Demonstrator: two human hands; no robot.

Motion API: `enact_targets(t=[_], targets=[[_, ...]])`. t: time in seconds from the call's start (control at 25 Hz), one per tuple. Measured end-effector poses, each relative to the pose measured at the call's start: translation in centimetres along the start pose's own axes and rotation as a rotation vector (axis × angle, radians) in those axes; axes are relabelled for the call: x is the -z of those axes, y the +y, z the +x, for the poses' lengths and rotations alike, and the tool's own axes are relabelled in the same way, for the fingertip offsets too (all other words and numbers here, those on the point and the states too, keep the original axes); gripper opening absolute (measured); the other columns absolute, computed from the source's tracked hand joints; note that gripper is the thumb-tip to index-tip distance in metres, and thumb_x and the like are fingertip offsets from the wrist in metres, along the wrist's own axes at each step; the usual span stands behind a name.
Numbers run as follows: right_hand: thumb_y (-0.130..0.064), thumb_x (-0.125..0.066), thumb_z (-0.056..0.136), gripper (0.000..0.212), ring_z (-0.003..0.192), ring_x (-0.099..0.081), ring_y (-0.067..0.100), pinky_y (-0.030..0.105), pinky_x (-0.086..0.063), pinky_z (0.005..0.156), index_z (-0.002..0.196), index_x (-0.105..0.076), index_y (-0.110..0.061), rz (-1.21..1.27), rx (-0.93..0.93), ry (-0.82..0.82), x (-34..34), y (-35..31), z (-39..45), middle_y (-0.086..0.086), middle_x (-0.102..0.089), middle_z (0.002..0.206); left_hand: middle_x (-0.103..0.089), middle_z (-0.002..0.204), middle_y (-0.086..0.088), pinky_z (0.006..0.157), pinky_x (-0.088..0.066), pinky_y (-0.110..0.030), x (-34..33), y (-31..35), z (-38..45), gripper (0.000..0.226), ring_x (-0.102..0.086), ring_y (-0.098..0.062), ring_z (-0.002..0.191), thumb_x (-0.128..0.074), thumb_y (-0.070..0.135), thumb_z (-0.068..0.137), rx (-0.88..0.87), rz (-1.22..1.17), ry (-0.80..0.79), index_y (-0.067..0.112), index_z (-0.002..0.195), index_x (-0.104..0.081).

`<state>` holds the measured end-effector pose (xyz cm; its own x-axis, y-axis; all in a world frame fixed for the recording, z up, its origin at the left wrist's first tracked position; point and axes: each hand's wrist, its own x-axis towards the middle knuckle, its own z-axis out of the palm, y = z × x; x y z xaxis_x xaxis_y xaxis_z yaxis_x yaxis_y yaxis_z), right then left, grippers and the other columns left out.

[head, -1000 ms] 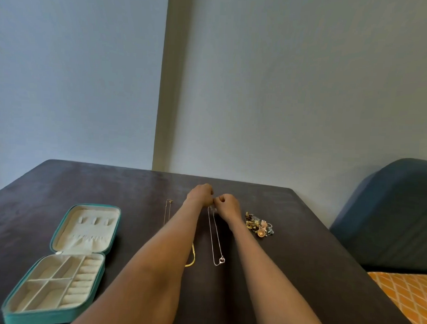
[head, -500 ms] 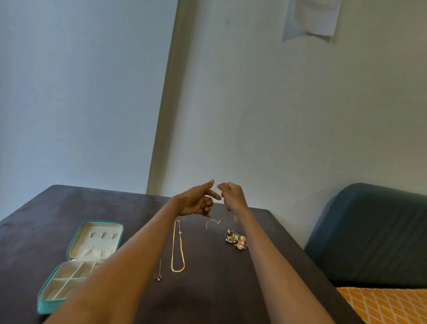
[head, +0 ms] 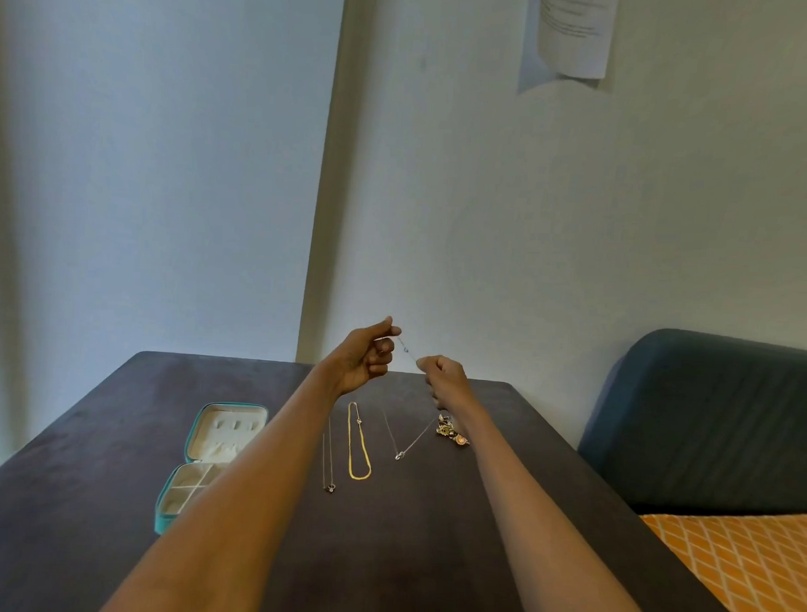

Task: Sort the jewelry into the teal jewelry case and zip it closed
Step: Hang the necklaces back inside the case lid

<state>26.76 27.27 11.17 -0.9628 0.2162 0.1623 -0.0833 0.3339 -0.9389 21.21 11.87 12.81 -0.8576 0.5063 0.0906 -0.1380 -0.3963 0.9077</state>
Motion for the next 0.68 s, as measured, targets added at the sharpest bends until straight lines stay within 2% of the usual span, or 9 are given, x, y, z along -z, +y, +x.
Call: enact_targets(t=[0.12, 0.2, 0.28, 0.36, 0.4, 0.48, 0.56, 0.68], targets=[[-0.03, -0.053, 0.095, 0.021, 0.042, -0.023, 0.005, 0.018, -0.019, 0.039, 0.097, -0.065, -0.013, -0.047, 0.051, -0.057, -0.1, 0.5, -1.0, -0.01, -0.035, 0.048, -0.035, 0.044, 0.006, 0.033, -0.02, -0.014, 0.9, -0.1, -1.2, 0.033, -0.026, -0.004, 0.034, -0.042, 0.036, 0.098, 0.019, 0.028, 0.006, 0.014, 0.076, -0.05], [-0.026, -0.051, 0.097, 0.023, 0.037, -0.03, 0.003, 0.014, -0.022, 0.038, 0.1, -0.067, -0.011, -0.061, 0.082, -0.021, -0.2, 0.4, -1.3, -0.016, -0.041, 0.042, -0.032, 0.042, 0.007, 0.032, -0.019, -0.014, 1.3, -0.1, -1.7, 0.035, -0.024, -0.004, 0.033, -0.043, 0.038, 0.097, 0.024, 0.01, 0.009, 0.015, 0.072, -0.047], [-0.023, -0.05, 0.097, 0.022, 0.038, -0.035, 0.002, 0.012, -0.024, 0.038, 0.097, -0.067, -0.01, -0.031, 0.073, 0.014, -0.4, 0.4, -1.5, -0.016, -0.042, 0.048, -0.033, 0.042, 0.007, 0.031, -0.021, -0.014, 1.5, -0.1, -2.1, 0.034, -0.025, -0.004, 0.032, -0.045, 0.038, 0.097, 0.0, -0.051, 0.042, 0.015, 0.071, -0.046], [-0.024, -0.049, 0.097, 0.021, 0.043, -0.03, 0.004, 0.015, -0.023, 0.039, 0.095, -0.064, -0.01, -0.012, 0.037, 0.0, -0.9, 0.5, -1.7, -0.005, -0.039, 0.057, -0.041, 0.043, 0.006, 0.032, -0.029, -0.014, 1.6, -0.3, -2.3, 0.031, -0.033, -0.004, 0.034, -0.045, 0.036, 0.097, -0.035, -0.129, 0.077, 0.014, 0.075, -0.049], [-0.025, -0.048, 0.097, 0.021, 0.045, -0.03, 0.005, 0.015, -0.023, 0.039, 0.094, -0.063, -0.01, -0.022, 0.025, -0.019, -1.3, 0.5, -1.8, -0.003, -0.04, 0.06, -0.05, 0.048, 0.004, 0.035, -0.037, -0.015, 1.6, -0.4, -2.5, 0.029, -0.043, -0.006, 0.037, -0.045, 0.034, 0.097, -0.057, -0.177, 0.088, 0.014, 0.078, -0.052], [-0.027, -0.05, 0.097, 0.021, 0.048, -0.032, 0.006, 0.014, -0.024, 0.039, 0.093, -0.064, -0.012, -0.085, 0.035, -0.065, -1.9, 0.3, -2.2, -0.002, -0.043, 0.062, -0.069, 0.076, -0.004, 0.053, -0.056, -0.022, 1.7, -0.7, -2.5, 0.023, -0.067, -0.015, 0.061, -0.045, 0.027, 0.098, -0.118, -0.29, 0.083, 0.01, 0.089, -0.059], [-0.029, -0.052, 0.095, 0.022, 0.048, -0.033, 0.006, 0.014, -0.025, 0.039, 0.094, -0.066, -0.013, -0.155, 0.083, -0.136, -2.3, -0.1, -2.7, -0.002, -0.045, 0.061, -0.069, 0.101, -0.012, 0.069, -0.06, -0.028, 1.7, -1.1, -2.3, 0.021, -0.071, -0.023, 0.085, -0.047, 0.02, 0.097, -0.174, -0.349, 0.087, 0.005, 0.103, -0.06], [-0.033, -0.055, 0.094, 0.029, 0.043, -0.032, 0.002, 0.013, -0.024, 0.039, 0.095, -0.069, -0.007, -0.174, 0.148, -0.204, -2.7, -1.0, -3.0, -0.004, -0.044, 0.056, -0.066, 0.109, -0.015, 0.076, -0.059, -0.03, 2.0, -1.7, -2.5, 0.028, -0.067, -0.026, 0.096, -0.049, 0.017, 0.097, -0.172, -0.147, 0.12, -0.001, 0.116, -0.057]])
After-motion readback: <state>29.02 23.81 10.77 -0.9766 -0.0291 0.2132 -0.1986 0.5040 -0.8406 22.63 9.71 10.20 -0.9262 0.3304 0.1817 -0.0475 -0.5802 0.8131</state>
